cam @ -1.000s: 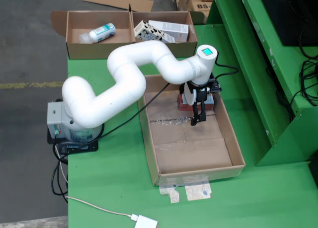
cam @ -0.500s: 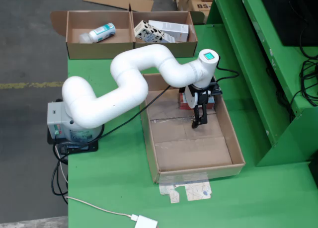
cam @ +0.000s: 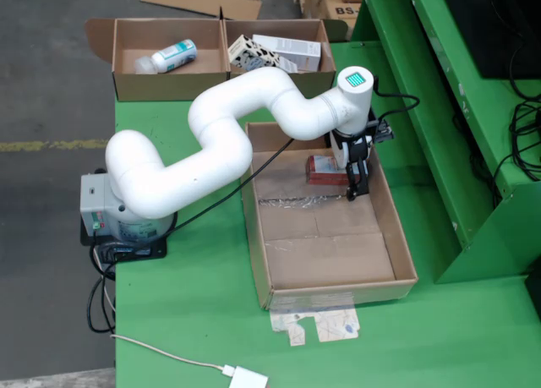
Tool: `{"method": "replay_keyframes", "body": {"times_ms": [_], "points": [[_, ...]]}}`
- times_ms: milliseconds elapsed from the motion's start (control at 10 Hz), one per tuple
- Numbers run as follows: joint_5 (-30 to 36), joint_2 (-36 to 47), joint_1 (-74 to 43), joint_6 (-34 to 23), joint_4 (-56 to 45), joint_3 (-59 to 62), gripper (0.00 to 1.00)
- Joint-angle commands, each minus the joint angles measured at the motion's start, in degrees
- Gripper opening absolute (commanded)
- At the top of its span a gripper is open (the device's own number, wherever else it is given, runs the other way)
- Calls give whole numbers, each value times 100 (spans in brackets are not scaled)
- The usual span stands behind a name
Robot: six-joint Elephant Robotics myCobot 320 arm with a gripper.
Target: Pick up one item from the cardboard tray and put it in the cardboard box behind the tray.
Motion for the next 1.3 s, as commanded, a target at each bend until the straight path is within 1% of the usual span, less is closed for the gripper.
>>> {"method": "replay_keyframes", "body": {"times_ms": [0, 100, 1100, 1200], "points": [[-40, 159, 26, 25, 61, 290, 100], [-40, 159, 26, 25, 61, 290, 100], [-40, 159, 26, 25, 61, 290, 0], [-40, 159, 26, 25, 61, 290, 0]]}}
